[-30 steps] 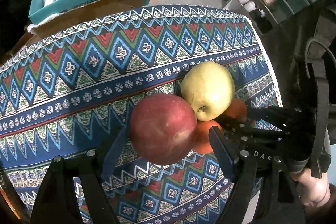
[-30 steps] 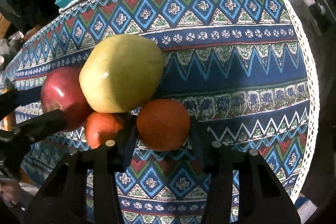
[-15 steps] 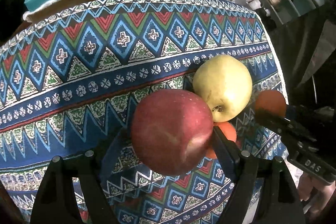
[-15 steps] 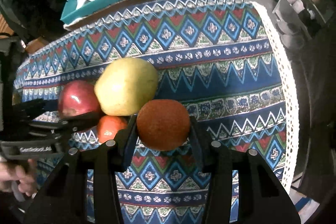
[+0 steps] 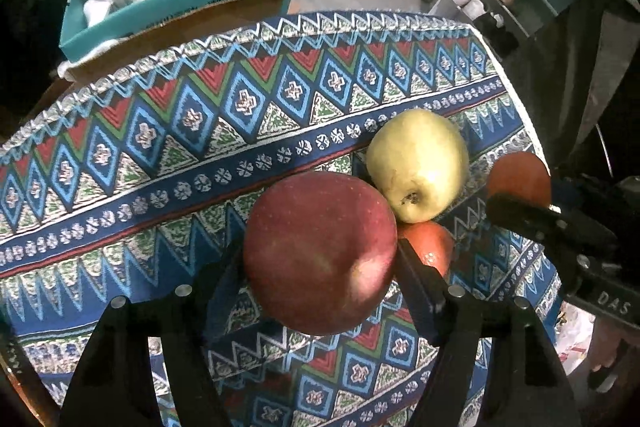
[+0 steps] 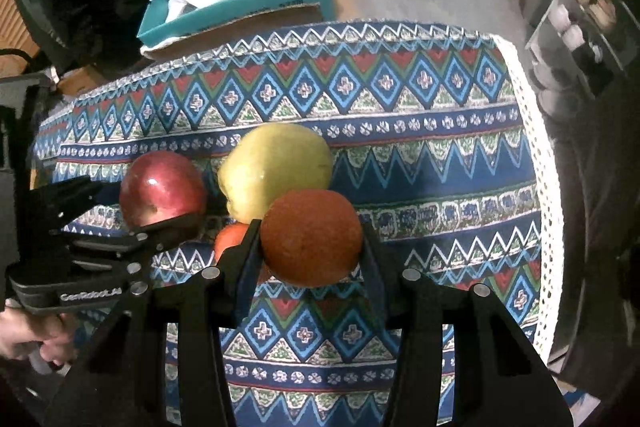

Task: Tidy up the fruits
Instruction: 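Carry the apple in the left tool and the orange in the right tool over the bowl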

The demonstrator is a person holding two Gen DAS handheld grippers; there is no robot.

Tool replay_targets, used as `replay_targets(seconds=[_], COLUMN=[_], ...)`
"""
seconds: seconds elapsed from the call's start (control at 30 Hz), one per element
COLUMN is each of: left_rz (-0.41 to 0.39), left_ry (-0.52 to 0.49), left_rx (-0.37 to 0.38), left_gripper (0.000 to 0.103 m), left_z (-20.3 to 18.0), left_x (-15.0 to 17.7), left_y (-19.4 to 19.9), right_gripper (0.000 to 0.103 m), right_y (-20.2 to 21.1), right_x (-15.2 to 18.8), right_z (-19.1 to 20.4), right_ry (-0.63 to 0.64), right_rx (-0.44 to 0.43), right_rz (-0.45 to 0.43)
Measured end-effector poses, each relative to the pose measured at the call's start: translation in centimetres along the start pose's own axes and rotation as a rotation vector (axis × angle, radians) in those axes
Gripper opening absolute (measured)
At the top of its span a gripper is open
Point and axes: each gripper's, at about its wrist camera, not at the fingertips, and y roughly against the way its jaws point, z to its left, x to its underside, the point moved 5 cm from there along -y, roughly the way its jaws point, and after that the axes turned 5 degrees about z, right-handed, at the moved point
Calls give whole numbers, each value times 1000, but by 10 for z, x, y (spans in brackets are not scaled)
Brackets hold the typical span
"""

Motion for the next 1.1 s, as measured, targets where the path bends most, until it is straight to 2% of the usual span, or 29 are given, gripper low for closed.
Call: replay_targets(seconds=[0.53, 1.1], left_rz=[-140, -266], left_ry=[-50, -55], left_rx=[-76, -95], left_gripper=[75, 75], left_z=[8, 12], left_x=[27, 55], left_y=[96, 167], right_gripper=[46, 46], right_y=[52, 116], right_x=[-6, 0], right_z=[37, 85], right_ry=[88, 179], right_rx=[0, -22], right_rz=[-121, -245])
